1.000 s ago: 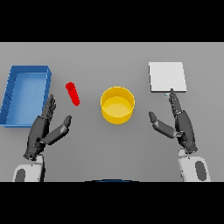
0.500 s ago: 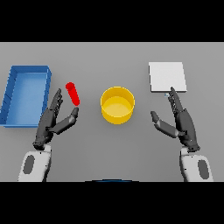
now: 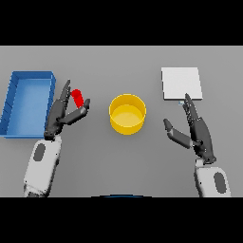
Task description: Pick up the red beaker and tilt it to pour out 1 green nut into yellow bowl. Pick up the yellow bowl and place it on the metallic measuring scale.
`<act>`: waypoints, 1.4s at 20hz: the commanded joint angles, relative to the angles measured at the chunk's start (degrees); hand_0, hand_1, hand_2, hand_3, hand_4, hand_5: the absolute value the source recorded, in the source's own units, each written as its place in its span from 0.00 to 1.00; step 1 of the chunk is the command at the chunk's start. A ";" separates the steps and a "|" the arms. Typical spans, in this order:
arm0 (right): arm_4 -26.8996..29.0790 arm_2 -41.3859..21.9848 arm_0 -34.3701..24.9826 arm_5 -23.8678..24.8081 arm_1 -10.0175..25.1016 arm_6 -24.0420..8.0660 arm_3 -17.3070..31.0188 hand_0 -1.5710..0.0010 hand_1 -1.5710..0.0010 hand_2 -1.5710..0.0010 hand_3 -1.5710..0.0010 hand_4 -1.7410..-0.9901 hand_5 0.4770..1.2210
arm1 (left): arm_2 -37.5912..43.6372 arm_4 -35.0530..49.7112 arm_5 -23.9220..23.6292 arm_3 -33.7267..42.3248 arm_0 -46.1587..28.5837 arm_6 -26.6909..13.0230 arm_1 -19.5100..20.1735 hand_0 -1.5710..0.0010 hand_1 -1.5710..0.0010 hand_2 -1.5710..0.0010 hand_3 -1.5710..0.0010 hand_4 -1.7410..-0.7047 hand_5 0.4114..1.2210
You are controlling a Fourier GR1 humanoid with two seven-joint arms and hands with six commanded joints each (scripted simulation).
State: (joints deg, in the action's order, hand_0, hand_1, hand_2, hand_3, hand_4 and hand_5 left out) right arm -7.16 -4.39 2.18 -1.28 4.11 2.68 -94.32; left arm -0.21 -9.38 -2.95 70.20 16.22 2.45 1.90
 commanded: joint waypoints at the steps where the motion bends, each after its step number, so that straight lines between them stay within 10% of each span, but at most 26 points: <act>1: 0.16 0.31 0.16 -0.08 0.48 -0.28 -0.47 1.00 1.00 1.00 1.00 0.59 0.21 | -0.23 -0.65 -0.62 -1.12 1.03 0.38 -0.43 1.00 1.00 1.00 1.00 0.50 0.27; 11: 0.00 0.94 0.11 0.41 0.83 0.52 -0.02 1.00 1.00 1.00 1.00 0.59 0.23 | 2.60 -0.54 -2.99 -12.91 8.36 6.75 -2.03 1.00 1.00 0.97 0.98 0.38 0.39; 18: -0.66 0.33 -0.15 0.91 0.06 -0.95 0.15 1.00 1.00 1.00 1.00 0.60 0.23 | 5.47 1.01 -5.08 -17.53 11.83 9.90 -3.40 0.26 0.26 0.27 0.31 0.20 0.78; 28: -0.60 0.34 0.08 0.70 0.36 0.49 -0.50 1.00 1.00 1.00 1.00 0.60 0.24 | 3.02 -0.22 -5.12 -14.25 11.68 9.35 -2.97 0.03 0.03 0.03 0.05 0.23 0.98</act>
State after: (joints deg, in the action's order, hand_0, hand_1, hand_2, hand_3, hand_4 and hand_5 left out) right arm -7.76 -4.04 2.27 -0.58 4.49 3.27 -94.82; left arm 2.82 -9.63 -8.04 55.96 27.93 11.86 -1.05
